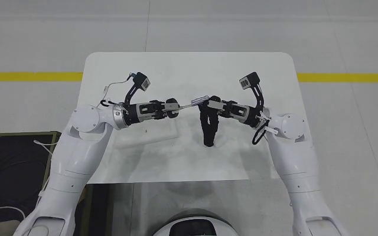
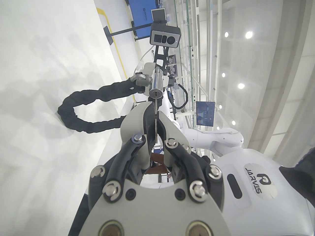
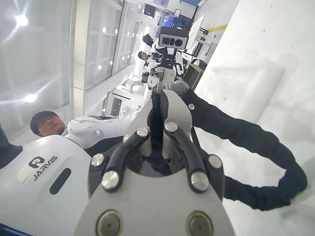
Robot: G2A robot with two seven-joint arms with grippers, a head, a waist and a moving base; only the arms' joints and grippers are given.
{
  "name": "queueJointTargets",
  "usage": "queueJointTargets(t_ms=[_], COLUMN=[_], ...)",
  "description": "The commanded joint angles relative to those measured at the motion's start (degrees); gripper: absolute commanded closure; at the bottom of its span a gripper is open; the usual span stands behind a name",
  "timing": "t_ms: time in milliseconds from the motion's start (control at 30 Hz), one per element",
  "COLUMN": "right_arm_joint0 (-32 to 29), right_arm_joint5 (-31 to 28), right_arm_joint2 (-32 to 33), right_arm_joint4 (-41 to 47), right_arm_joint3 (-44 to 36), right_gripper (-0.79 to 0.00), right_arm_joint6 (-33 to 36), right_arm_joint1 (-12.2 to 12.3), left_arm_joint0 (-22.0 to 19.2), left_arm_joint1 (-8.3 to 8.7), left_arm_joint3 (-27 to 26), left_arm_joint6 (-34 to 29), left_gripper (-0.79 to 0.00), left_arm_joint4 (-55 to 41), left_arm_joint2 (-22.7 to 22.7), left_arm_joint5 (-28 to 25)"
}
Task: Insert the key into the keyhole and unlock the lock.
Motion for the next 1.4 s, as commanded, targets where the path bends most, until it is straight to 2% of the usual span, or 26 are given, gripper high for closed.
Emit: queueJointTargets(t_ms=[0, 933, 1067, 1233, 1367], right_arm_joint0=[0.0, 0.42, 0.56, 0.63, 0.75], right_arm_joint5=[-0.07, -0.23, 0.03, 0.39, 0.54], right_arm_joint2=[-0.21, -2.93, -3.05, -3.17, -3.4], right_arm_joint4=[0.09, 0.27, 0.14, 0.13, -0.4], right_arm_joint3=[0.0, -0.97, -1.12, -1.31, -1.48], right_gripper=[0.0, 0.0, 0.0, 0.0, 0.0], right_arm_joint6=[-0.16, -1.84, -2.1, -2.19, -2.24], right_arm_joint1=[0.12, 1.54, 1.74, 2.0, 2.21], left_arm_joint0=[0.09, 0.47, 0.41, 1.13, 1.45], left_arm_joint1=[-0.15, -2.27, -2.45, -2.62, -2.88], left_arm_joint3=[0.06, -0.92, -1.55, -3.76, -4.27], left_arm_joint6=[0.13, -0.78, -0.87, 1.24, -0.48], left_gripper=[0.0, 0.0, 0.0, 0.0, 0.0], left_arm_joint4=[0.03, 2.52, 5.08, 11.21, 10.85], left_arm_joint2=[-0.25, -1.46, -1.6, -2.04, -1.76], left_arm_joint5=[0.06, 0.42, -1.1, -6.14, -9.28])
